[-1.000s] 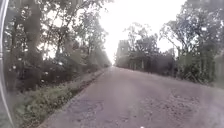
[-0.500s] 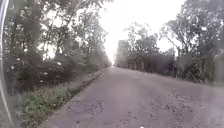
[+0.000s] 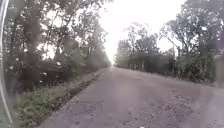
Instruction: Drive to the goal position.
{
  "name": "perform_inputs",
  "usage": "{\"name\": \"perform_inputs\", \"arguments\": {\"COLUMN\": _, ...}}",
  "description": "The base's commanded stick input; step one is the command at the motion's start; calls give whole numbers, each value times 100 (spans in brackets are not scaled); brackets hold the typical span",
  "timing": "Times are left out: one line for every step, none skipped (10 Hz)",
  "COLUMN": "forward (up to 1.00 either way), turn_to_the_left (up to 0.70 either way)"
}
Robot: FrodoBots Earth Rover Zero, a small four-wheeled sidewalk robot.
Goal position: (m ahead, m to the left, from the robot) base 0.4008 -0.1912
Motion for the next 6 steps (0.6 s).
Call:
{"name": "perform_inputs", "arguments": {"forward": 10, "turn_to_the_left": 1}}
{"name": "perform_inputs", "arguments": {"forward": 10, "turn_to_the_left": 1}}
{"name": "perform_inputs", "arguments": {"forward": 10, "turn_to_the_left": 1}}
{"name": "perform_inputs", "arguments": {"forward": 10, "turn_to_the_left": 1}}
{"name": "perform_inputs", "arguments": {"forward": 10, "turn_to_the_left": 1}}
{"name": "perform_inputs", "arguments": {"forward": 10, "turn_to_the_left": 1}}
